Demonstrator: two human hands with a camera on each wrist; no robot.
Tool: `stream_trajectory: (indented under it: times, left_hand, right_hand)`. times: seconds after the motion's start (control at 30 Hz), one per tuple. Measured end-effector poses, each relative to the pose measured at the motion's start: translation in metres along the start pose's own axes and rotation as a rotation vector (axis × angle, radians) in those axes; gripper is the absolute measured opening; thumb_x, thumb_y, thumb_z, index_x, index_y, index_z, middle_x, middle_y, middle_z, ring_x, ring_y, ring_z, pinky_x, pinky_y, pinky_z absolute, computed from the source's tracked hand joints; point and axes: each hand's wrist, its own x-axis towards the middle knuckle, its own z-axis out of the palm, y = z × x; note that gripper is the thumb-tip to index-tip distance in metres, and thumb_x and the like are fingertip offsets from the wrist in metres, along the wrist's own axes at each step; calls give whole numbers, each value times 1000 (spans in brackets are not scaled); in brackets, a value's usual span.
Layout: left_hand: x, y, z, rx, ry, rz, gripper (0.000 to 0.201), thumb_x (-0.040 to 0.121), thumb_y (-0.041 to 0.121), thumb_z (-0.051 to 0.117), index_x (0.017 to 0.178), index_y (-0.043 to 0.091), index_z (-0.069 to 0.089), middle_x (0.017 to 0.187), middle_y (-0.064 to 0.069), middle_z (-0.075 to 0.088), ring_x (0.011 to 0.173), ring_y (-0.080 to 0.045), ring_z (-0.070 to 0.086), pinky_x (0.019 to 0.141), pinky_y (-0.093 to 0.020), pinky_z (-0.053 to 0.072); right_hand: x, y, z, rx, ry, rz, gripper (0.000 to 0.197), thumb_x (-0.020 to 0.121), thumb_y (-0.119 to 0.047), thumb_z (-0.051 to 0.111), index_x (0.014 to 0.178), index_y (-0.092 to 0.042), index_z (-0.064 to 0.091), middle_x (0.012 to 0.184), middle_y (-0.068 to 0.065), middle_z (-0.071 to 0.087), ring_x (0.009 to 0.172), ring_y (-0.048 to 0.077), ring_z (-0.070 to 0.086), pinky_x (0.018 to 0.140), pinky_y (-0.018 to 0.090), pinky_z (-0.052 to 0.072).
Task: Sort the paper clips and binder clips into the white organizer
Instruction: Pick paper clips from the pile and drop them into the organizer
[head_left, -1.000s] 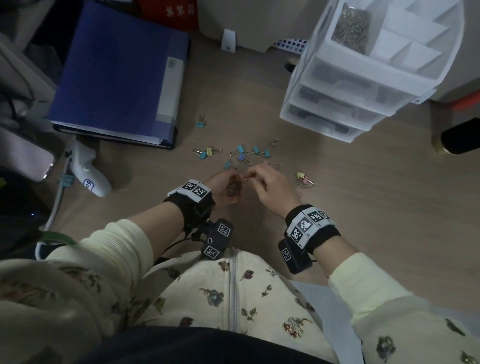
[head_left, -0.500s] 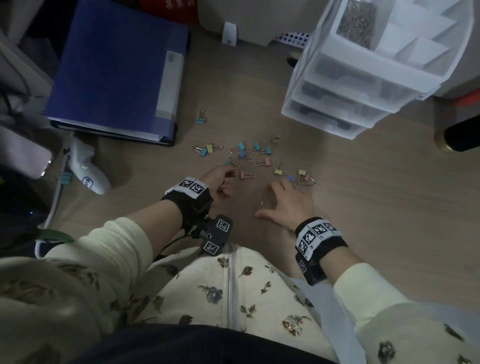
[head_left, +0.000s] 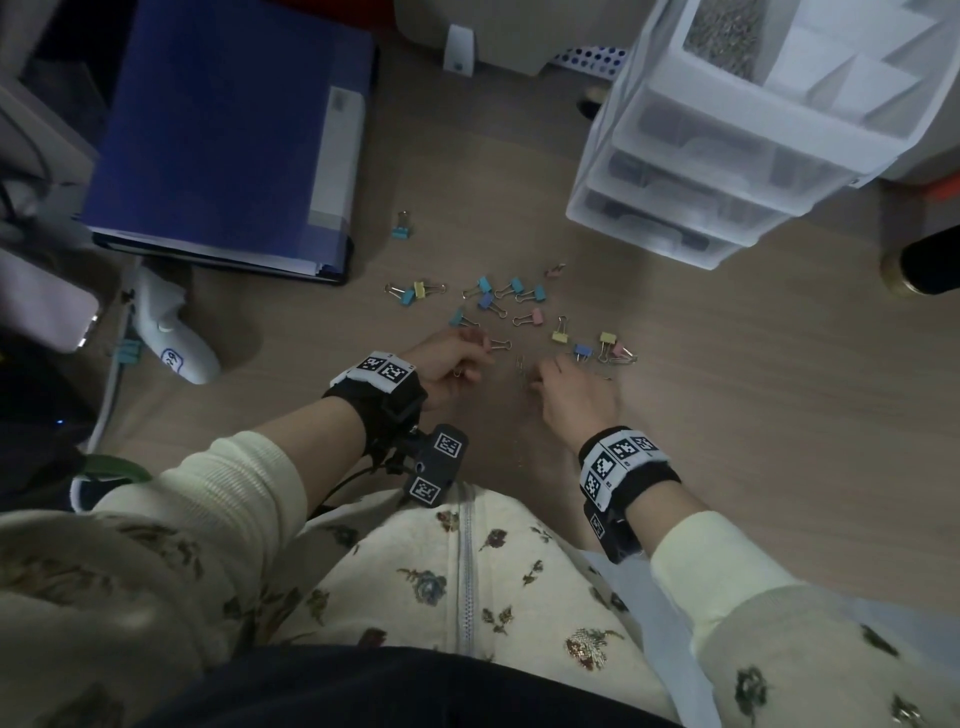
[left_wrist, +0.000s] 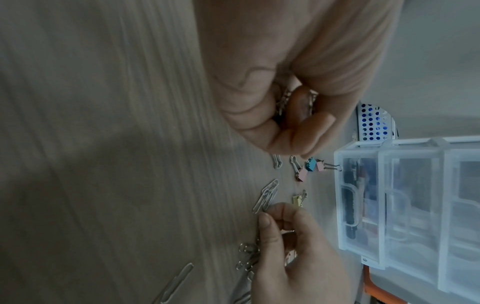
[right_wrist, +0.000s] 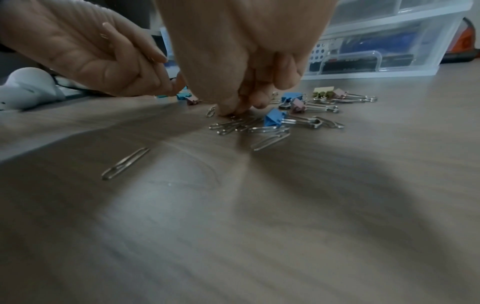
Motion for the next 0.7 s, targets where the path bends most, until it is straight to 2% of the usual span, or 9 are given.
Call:
stream_trajectory:
  times: [0.17, 0.3, 0.37, 0.47, 0.6, 0.7]
  left_hand:
    - [4, -1, -1, -16, -13, 34, 29, 86, -15, 42, 78, 11, 51, 71, 1, 46, 39, -3, 36, 37, -12, 34]
    - [6, -3, -1, -95, -7, 31, 23, 87, -11, 42, 89, 9, 53, 71, 0, 48, 38, -3, 39, 42, -14, 42]
    - [5, -2, -1, -178, -9, 12, 23, 87, -9, 38, 95, 6, 54, 74, -2, 50, 39, -4, 42, 43, -16, 44]
    - [4, 0, -1, -247, -10, -16, 28, 88, -7, 31, 98, 2, 56, 78, -6, 54, 42, -8, 49, 44, -17, 47]
    - [1, 0, -4, -293, -15, -30, 31, 87, -4, 29, 96, -1, 58, 76, -8, 57, 46, -12, 52, 46, -20, 51]
    - [1, 2, -5, -289, -8, -19, 28, 89, 1, 31, 93, -1, 59, 77, -9, 56, 46, -11, 52, 46, -20, 51]
  right_hand:
    - [3, -3, -2, -75, -54, -3, 22, 97, -17, 45, 117, -8, 51, 118, 9, 54, 105, 30, 55, 65, 32, 31]
    - [7, -7, 0, -57, -57, -24, 23, 96, -13, 45, 118, -11, 50, 118, 7, 54, 104, 29, 56, 67, 34, 34]
    - [6, -6, 0, 34, 8, -1, 19, 98, -19, 43, 113, -11, 51, 114, 6, 55, 97, 29, 57, 65, 34, 34]
    - [6, 2, -1, 101, 99, 48, 26, 99, -32, 40, 110, -11, 51, 110, 6, 58, 91, 26, 56, 62, 31, 31]
    - [12, -3, 6, 48, 26, 57, 48, 91, -52, 45, 118, -12, 45, 120, 7, 53, 102, 28, 55, 68, 35, 46]
    - [16, -16, 9, 19, 32, 52, 47, 92, -51, 45, 116, -10, 46, 119, 9, 52, 101, 29, 56, 66, 36, 44]
